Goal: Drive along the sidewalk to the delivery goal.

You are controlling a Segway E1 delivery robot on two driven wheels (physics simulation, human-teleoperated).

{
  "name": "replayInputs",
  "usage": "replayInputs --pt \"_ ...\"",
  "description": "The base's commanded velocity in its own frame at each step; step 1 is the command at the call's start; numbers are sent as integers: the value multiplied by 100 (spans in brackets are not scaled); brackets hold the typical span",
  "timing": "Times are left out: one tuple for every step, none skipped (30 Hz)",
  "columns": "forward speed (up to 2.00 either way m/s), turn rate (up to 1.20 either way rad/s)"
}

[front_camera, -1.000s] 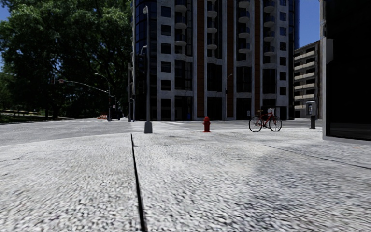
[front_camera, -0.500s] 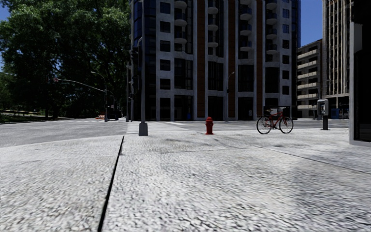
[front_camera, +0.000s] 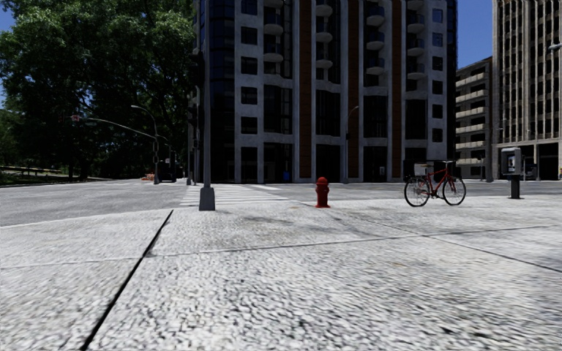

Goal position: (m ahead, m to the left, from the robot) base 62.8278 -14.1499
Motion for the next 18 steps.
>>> replayInputs --pt "200 0" --pt "200 0" --pt "200 0" --pt "200 0" --pt "200 0" --pt "200 0" --pt "200 0" --pt "200 0" --pt "200 0" --pt "200 0" --pt "200 0" --pt "200 0" --pt "200 0" --pt "200 0" --pt "200 0" --pt "200 0" --pt "200 0" --pt "200 0"
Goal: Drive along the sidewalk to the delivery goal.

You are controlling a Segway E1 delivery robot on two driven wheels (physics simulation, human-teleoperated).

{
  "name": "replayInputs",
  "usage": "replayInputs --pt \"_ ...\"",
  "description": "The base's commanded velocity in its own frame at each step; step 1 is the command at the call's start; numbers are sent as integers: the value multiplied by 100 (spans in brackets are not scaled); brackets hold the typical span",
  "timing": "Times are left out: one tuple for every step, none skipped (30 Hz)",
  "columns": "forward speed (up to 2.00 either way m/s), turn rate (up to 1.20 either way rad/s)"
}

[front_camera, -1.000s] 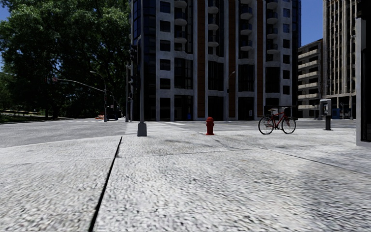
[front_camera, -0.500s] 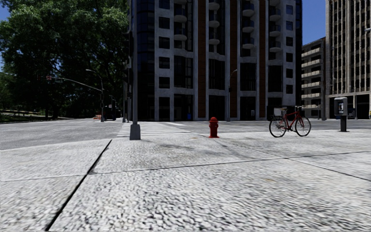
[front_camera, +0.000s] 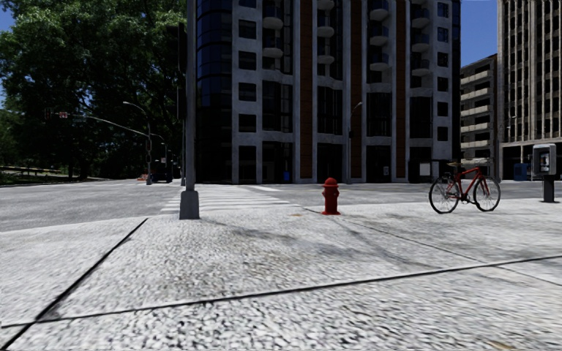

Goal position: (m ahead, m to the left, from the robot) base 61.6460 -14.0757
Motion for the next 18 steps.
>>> replayInputs --pt "200 0" --pt "200 0" --pt "200 0" --pt "200 0" --pt "200 0" --pt "200 0" --pt "200 0" --pt "200 0" --pt "200 0" --pt "200 0" --pt "200 0" --pt "200 0" --pt "200 0" --pt "200 0" --pt "200 0" --pt "200 0" --pt "200 0" --pt "200 0"
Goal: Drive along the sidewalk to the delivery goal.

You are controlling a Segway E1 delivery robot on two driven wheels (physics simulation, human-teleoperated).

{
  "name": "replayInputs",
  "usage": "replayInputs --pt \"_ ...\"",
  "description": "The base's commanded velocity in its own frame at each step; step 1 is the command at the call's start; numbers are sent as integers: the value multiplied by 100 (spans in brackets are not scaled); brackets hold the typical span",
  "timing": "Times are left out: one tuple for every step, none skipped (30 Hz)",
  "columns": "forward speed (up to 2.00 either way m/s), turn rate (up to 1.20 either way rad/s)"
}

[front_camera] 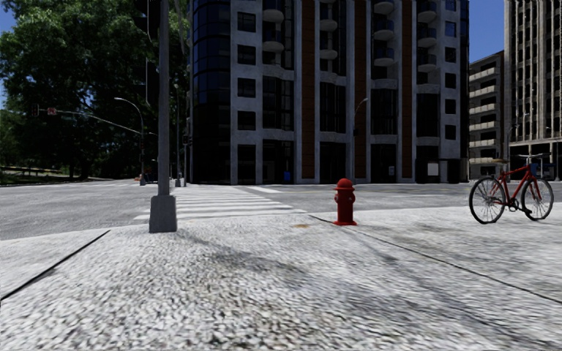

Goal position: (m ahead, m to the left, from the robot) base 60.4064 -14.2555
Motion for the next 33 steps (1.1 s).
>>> replayInputs --pt "200 0" --pt "200 0" --pt "200 0" --pt "200 0" --pt "200 0" --pt "200 0" --pt "200 0" --pt "200 0" --pt "200 0" --pt "200 0" --pt "200 0" --pt "200 0" --pt "200 0" --pt "200 0" --pt "200 0" --pt "200 0" --pt "200 4" --pt "200 15" --pt "200 22" --pt "200 24" --pt "200 24" --pt "200 24" --pt "200 24" --pt "200 25" --pt "200 25" --pt "200 25" --pt "200 27" --pt "200 27" --pt "200 27" --pt "200 28" --pt "200 29" --pt "200 29" --pt "200 29"
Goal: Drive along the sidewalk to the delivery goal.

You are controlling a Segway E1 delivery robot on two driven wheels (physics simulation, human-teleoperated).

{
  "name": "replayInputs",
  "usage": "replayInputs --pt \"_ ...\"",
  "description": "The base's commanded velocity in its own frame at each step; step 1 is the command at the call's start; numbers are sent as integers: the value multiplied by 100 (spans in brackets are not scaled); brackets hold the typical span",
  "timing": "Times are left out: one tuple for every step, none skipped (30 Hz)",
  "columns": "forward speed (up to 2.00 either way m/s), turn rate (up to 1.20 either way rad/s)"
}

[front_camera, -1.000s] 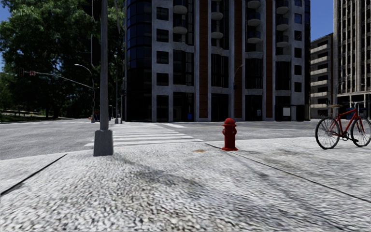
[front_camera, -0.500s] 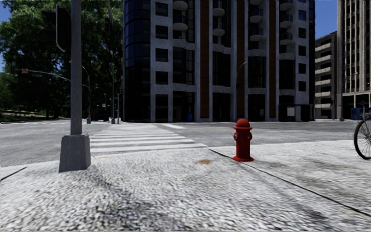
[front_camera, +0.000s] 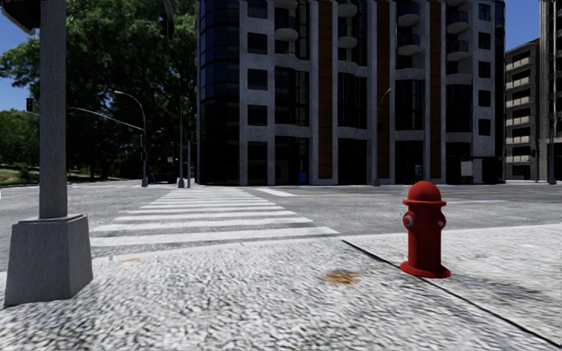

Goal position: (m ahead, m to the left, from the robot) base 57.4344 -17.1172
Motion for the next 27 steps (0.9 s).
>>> replayInputs --pt "200 29" --pt "200 29" --pt "200 29" --pt "200 29" --pt "200 29" --pt "200 30" --pt "200 31" --pt "200 31" --pt "200 31" --pt "200 31" --pt "200 31" --pt "200 31" --pt "200 31" --pt "200 31" --pt "200 31" --pt "200 31" --pt "200 31" --pt "200 31" --pt "200 31" --pt "200 31" --pt "200 31" --pt "200 31" --pt "200 31" --pt "200 31" --pt "200 31" --pt "200 31" --pt "200 31"
